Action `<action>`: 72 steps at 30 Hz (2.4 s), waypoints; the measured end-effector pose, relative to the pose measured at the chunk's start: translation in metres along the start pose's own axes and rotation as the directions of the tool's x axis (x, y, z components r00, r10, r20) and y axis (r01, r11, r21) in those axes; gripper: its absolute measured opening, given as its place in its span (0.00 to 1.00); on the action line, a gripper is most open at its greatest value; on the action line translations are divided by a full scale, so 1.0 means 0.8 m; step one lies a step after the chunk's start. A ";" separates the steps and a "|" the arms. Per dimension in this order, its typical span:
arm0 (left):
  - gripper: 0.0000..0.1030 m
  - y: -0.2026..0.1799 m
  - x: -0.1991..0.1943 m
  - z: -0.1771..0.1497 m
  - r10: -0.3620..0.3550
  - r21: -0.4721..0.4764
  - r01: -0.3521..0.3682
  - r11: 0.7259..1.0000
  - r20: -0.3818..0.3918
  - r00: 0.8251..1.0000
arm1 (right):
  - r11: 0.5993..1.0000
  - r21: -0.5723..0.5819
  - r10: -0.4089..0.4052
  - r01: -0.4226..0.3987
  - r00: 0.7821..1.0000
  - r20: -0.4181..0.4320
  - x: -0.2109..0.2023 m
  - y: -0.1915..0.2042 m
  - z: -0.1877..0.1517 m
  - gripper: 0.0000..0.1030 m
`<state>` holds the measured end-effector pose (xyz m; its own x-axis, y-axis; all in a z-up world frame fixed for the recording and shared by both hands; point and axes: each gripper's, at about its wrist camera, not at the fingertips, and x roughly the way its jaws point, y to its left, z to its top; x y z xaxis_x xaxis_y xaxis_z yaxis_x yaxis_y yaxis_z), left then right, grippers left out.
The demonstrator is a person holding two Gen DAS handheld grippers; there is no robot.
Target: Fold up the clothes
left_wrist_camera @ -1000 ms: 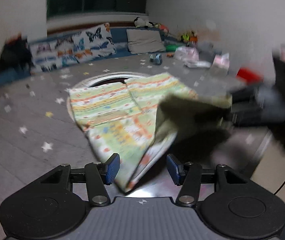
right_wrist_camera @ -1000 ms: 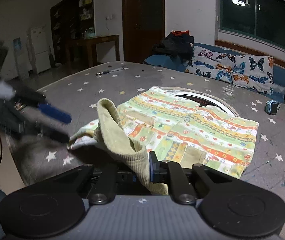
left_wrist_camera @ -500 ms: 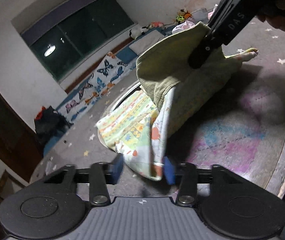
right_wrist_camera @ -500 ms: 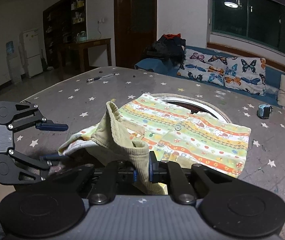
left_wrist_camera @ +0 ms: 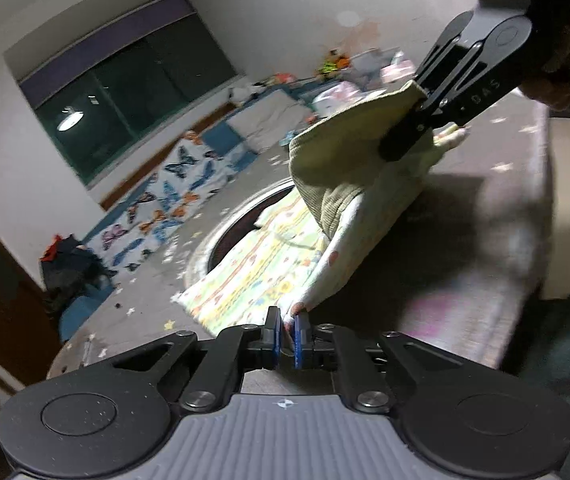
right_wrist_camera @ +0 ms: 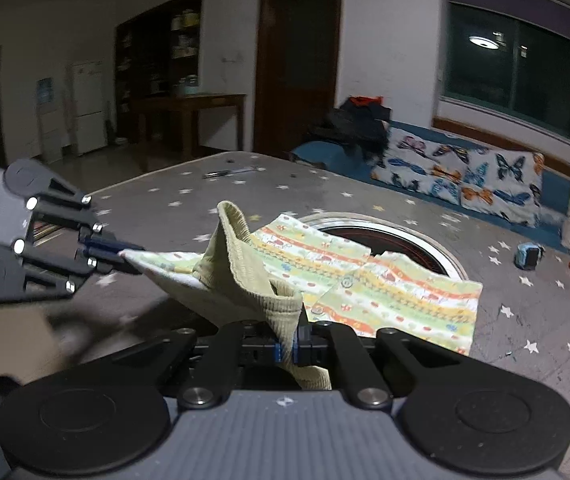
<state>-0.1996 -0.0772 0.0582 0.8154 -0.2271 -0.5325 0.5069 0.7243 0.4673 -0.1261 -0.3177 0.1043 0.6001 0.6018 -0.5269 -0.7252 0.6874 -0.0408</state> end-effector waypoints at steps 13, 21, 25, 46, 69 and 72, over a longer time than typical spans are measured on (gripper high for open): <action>0.07 0.058 -0.014 0.008 -0.200 -0.190 0.183 0.965 -0.077 0.977 | 0.984 -0.147 0.087 -0.096 0.994 -0.067 -0.025 0.024 0.040 0.04; 0.07 0.144 0.082 0.016 -0.187 -0.335 0.140 0.932 -0.113 0.976 | 0.980 -0.173 0.079 -0.094 0.993 -0.093 0.057 -0.038 0.111 0.04; 0.07 0.179 0.138 0.010 -0.190 -0.418 0.108 0.902 -0.160 0.969 | 0.980 -0.179 0.061 -0.083 0.990 -0.125 0.129 -0.067 0.131 0.04; 0.11 0.207 0.213 -0.012 -0.181 -0.538 0.012 0.843 -0.263 0.948 | 0.956 0.218 -0.151 0.195 0.968 -0.202 0.170 -0.182 0.013 0.25; 0.05 0.211 0.226 -0.010 -0.050 -0.484 -0.134 0.865 -0.350 0.936 | 0.930 0.220 -0.257 0.294 0.949 -0.182 0.185 -0.173 -0.001 0.04; 0.05 0.214 0.228 -0.018 -0.046 -0.496 -0.158 0.854 -0.373 0.927 | 0.918 0.249 -0.255 0.310 0.939 -0.230 0.200 -0.180 -0.011 0.07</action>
<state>0.0319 0.0148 0.0307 0.6281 -0.0009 -0.7781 0.1655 0.9773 0.1325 0.0711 -0.3241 0.0186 0.6708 0.2963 -0.6799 -0.3951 0.9186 0.0105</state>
